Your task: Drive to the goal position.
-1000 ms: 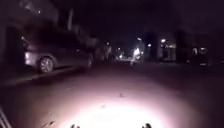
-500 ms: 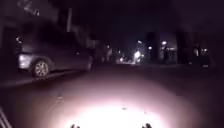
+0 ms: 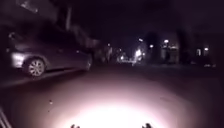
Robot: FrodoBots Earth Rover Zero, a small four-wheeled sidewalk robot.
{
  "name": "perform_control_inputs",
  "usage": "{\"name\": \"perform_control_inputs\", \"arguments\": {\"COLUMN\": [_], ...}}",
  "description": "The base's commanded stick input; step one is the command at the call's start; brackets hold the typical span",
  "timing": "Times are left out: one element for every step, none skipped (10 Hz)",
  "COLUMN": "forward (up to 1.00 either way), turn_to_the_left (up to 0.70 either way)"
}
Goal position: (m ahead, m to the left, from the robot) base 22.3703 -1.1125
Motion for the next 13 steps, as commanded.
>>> {"name": "perform_control_inputs", "arguments": {"forward": [0.70,0.70,0.70,0.70,0.70,0.70,0.70,0.70,0.70,0.70,0.70,0.70,0.70], "turn_to_the_left": [0.00,0.00,0.00,0.00,0.00,0.00,0.00,0.00,0.00,0.00,0.00,0.00,0.00]}}
